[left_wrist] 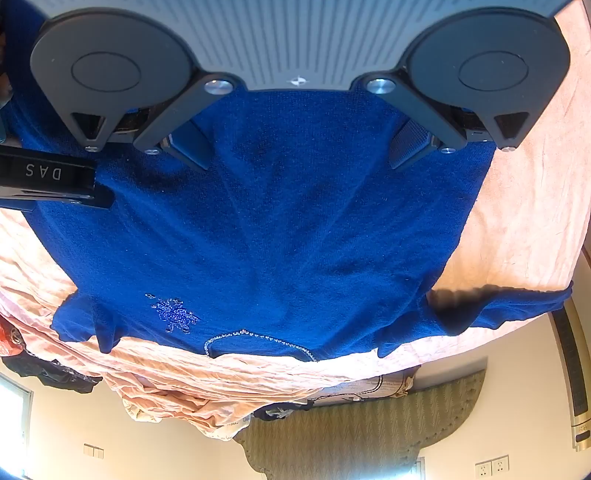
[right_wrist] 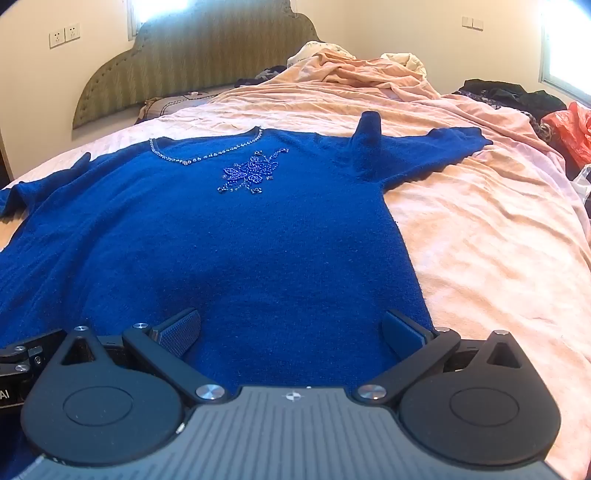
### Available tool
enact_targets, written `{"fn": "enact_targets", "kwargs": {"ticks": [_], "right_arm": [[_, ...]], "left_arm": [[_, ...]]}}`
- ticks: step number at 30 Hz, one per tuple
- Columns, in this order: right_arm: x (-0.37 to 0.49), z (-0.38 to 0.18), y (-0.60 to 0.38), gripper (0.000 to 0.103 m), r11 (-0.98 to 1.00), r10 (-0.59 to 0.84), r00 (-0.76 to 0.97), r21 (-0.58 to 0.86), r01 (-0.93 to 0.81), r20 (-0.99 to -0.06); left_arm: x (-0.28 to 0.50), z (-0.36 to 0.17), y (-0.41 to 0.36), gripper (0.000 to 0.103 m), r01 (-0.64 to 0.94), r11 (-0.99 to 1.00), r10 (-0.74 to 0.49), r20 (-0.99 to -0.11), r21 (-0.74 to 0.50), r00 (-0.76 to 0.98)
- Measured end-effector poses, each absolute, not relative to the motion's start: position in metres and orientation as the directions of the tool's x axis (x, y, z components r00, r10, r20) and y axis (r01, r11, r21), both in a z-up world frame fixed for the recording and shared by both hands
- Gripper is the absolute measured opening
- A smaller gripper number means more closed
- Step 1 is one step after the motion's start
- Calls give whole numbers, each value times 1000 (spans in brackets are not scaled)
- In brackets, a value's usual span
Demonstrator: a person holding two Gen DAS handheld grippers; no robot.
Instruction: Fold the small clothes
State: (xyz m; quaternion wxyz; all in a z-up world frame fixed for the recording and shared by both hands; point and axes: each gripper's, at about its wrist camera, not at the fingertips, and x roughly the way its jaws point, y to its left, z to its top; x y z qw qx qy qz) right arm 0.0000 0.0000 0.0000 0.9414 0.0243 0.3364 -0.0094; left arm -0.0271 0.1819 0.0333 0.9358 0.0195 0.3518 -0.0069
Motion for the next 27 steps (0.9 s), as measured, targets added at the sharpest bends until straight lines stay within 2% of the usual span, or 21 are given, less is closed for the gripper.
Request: {"fn": "enact_targets", "kwargs": {"ticks": [27], "right_arm": [[0, 0, 2, 103, 999, -11, 773, 26, 36, -634]], "left_arm": [[-26, 34, 184, 103, 26, 1000, -10, -654, 15, 757]]}}
